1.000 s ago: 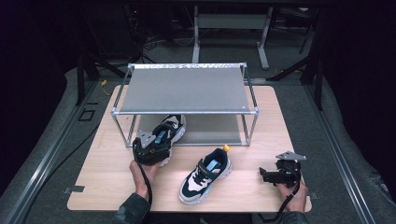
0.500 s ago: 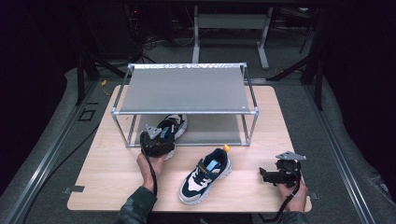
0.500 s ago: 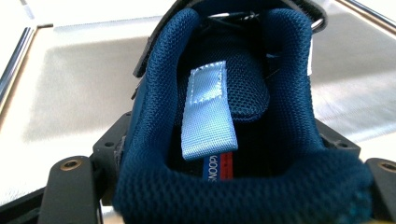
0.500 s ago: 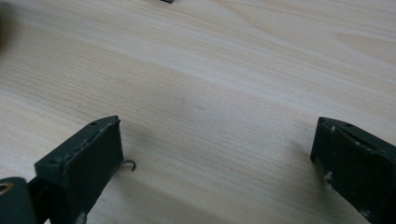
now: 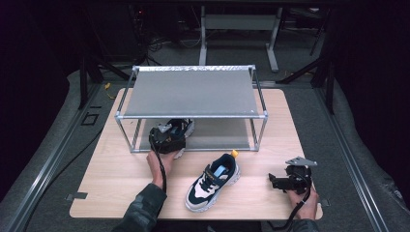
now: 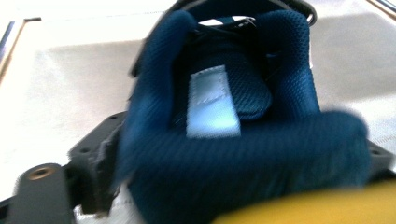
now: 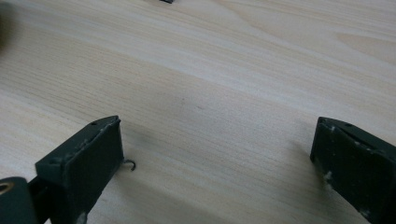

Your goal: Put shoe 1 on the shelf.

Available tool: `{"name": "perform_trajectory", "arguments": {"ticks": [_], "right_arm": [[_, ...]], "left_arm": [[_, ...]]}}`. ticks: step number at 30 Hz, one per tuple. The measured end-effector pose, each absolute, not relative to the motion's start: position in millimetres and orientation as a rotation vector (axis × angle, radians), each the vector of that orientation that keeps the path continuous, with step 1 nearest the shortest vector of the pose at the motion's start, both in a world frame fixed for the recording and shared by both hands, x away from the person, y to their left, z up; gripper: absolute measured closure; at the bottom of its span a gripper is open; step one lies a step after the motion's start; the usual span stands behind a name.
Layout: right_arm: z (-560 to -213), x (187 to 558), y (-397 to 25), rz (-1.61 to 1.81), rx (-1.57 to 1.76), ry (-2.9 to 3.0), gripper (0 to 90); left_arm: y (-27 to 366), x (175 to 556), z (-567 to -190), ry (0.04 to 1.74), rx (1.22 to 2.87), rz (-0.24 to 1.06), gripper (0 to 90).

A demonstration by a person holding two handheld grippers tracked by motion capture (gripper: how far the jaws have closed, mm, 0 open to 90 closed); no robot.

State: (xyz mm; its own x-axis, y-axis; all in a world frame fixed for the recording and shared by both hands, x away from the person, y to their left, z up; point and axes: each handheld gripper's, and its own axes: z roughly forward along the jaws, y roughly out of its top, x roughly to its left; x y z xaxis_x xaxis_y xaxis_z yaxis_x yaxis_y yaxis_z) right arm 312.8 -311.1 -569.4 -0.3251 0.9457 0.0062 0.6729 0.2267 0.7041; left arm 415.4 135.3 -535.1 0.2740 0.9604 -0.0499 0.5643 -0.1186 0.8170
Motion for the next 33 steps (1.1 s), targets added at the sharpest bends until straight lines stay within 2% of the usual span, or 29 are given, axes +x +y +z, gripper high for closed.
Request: {"name": "perform_trajectory", "arguments": {"ticks": [7,10,13,15,20,22,33], "right_arm": [[-569,313,-311,0.867,1.489,2.083,1.9],[-569,313,-311,0.866,1.487,2.084,1.9],[-569,313,-311,0.867,1.489,2.083,1.9],[-569,313,-311,0.866,1.487,2.084,1.9],[-570,313,-311,0.867,1.489,2.083,1.9],[-570,313,-311,0.866,1.487,2.083,1.9],[-569,313,-311,0.867,1.489,2.083,1.9]], "left_arm": [[152,391,-522,1.342,1.763,0.655,7.4],[159,383,-519,1.336,1.762,0.62,3.4],[163,378,-519,1.322,1.775,0.578,3.5],[163,376,-521,1.313,1.789,0.556,7.6],[159,374,-525,1.317,1.773,0.544,33.0],[158,375,-525,1.323,1.76,0.539,37.9],[136,394,-530,1.344,1.745,0.52,44.0]]}}
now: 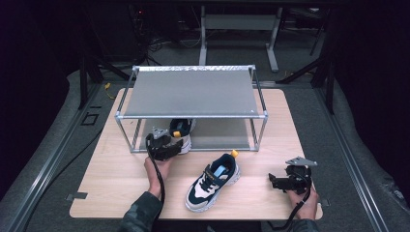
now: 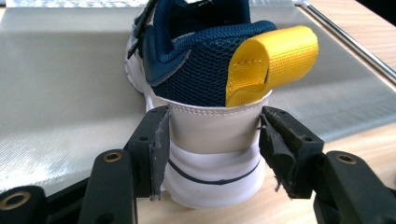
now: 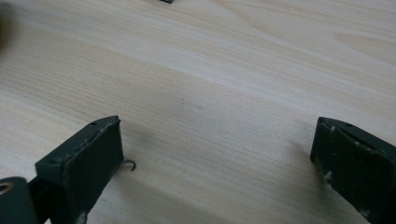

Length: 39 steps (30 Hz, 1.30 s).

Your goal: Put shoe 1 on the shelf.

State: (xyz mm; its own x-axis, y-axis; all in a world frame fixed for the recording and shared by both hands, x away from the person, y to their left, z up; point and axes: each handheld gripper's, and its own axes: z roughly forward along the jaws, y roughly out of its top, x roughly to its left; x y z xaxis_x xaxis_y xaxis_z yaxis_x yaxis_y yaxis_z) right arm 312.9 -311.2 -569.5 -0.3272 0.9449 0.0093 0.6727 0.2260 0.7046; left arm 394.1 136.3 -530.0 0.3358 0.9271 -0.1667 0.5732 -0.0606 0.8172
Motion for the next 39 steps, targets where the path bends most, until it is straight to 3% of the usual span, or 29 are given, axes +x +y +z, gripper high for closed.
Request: {"name": "perform_trajectory", "arguments": {"ticks": [21,32,39], "right_arm": [[-569,313,-311,0.867,1.489,2.083,1.9],[-569,313,-311,0.866,1.487,2.084,1.9],[-569,313,-311,0.867,1.487,2.083,1.9]], "left_arm": [[124,418,-535,1.343,1.758,0.552,44.8],[142,394,-526,1.28,1.845,0.514,15.6],[161,366,-526,1.235,1.893,0.496,9.8]]}}
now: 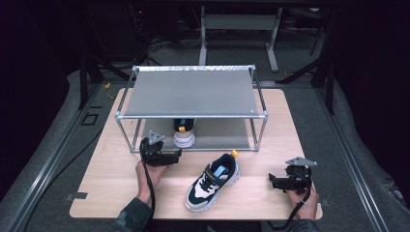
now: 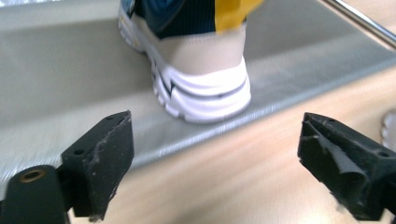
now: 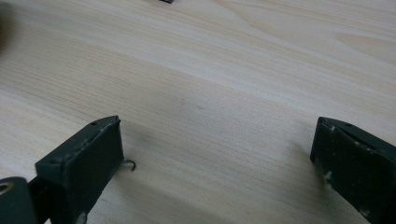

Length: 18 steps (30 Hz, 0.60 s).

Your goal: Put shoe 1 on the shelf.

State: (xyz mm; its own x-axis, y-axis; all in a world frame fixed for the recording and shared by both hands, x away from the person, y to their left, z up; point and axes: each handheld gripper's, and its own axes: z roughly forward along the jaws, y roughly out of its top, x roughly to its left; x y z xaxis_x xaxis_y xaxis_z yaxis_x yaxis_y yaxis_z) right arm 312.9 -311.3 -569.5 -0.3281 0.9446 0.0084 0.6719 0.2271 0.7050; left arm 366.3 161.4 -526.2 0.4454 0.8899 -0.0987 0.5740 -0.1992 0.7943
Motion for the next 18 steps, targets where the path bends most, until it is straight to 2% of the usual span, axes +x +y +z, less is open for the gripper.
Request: {"name": "perform_trajectory", "arguments": {"ticks": [9,18], "right_arm": [[-569,313,-311,0.866,1.488,2.082,1.9],[-569,312,-311,0.868,1.49,2.082,2.1]], "left_arm": [[193,332,-539,1.237,1.993,0.489,1.8],[227,313,-556,1.305,2.018,0.506,0.0]]}}
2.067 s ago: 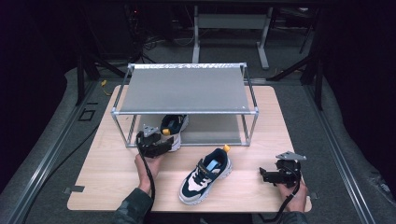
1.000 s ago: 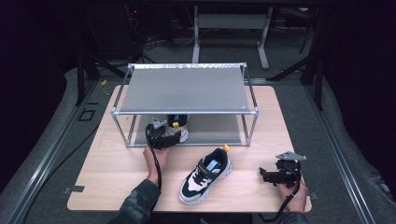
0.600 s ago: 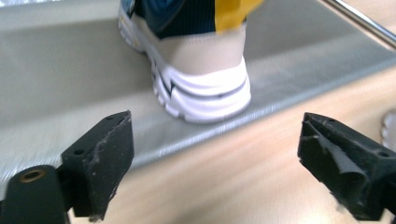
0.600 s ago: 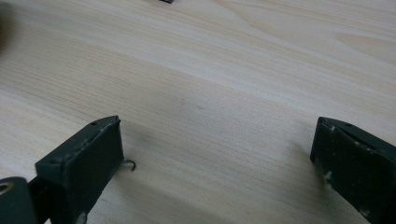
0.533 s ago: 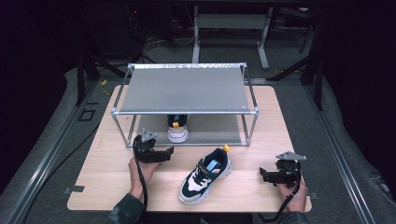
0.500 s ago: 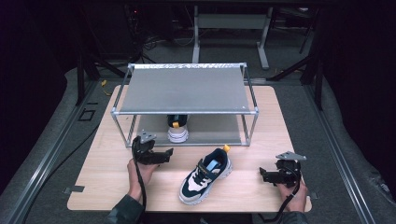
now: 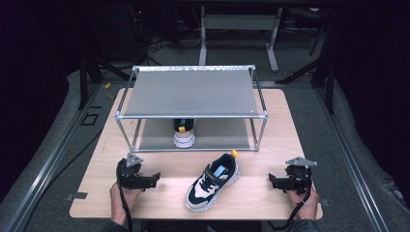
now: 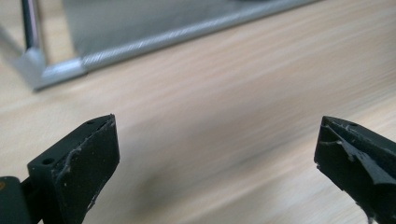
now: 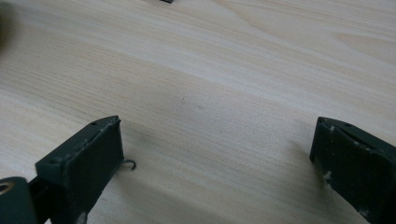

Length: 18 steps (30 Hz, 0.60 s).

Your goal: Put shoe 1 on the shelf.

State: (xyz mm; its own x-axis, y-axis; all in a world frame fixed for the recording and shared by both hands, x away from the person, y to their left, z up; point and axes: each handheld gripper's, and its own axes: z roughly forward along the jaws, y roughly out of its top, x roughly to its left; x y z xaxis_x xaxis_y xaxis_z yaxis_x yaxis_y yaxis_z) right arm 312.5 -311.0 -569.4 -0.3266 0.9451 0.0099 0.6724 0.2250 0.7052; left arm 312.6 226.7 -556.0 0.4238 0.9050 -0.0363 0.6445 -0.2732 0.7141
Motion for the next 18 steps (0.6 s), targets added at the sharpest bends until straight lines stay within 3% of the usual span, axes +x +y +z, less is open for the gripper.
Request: {"name": "perform_trajectory", "arguments": {"ticks": [6,9,18], "right_arm": [[-565,312,-314,0.885,1.492,2.106,6.8],[-558,310,-314,0.988,1.477,2.126,4.4],[-515,300,-276,1.011,1.239,2.313,4.6]], "left_arm": [[234,307,-567,1.32,2.035,0.518,0.0],[234,308,-572,1.326,2.04,0.528,0.0],[236,309,-573,1.309,2.037,0.542,0.0]]}}
